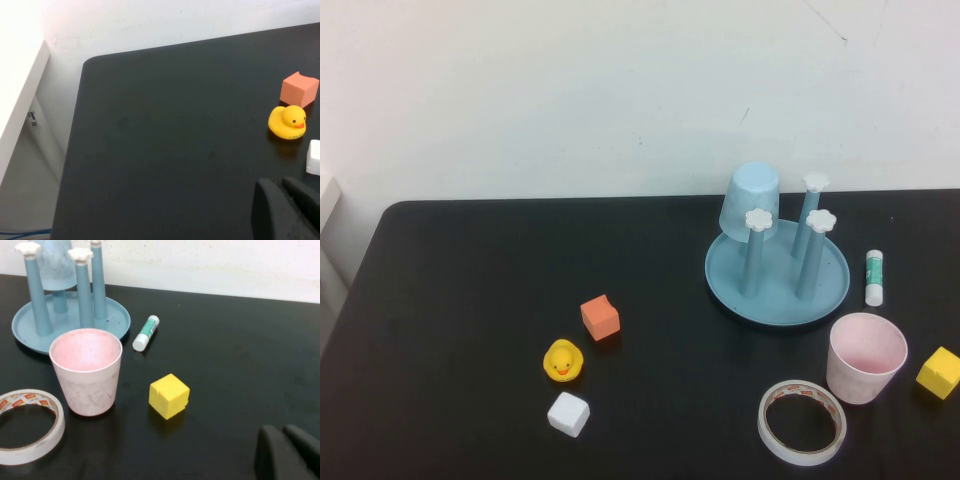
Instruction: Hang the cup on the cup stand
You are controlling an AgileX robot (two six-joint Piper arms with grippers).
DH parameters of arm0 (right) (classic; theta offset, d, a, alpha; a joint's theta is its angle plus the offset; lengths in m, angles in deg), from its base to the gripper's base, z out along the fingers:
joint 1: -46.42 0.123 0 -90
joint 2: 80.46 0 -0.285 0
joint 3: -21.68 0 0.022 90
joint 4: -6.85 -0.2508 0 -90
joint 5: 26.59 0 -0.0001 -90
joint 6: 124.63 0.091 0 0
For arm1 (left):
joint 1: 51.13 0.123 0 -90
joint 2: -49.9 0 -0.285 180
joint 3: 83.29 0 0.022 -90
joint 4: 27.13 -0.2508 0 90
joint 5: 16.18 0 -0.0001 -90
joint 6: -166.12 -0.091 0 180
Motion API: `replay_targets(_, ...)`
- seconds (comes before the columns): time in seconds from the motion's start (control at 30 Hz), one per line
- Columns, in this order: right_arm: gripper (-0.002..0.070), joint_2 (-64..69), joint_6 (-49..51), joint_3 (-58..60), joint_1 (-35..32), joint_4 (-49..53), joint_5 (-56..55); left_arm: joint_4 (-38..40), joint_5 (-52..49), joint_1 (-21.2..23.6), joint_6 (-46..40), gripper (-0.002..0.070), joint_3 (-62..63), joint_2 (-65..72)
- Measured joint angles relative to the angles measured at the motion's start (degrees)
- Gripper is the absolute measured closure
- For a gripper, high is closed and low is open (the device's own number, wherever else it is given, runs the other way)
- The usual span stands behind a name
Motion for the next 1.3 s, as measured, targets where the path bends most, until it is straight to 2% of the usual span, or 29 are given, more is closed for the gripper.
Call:
replay_targets(1.1,0.0678,0.00,0.00,0.00,0.00,-0.11,0.00,-0.35,0.00,0.00,0.23,0.0676,0.00,0.00)
replay_targets(1.3,0.0678,0.00,0.00,0.00,0.00,-0.11,0.00,-2.37,0.11,0.00,-0.89,0.0676,0.00,0.00)
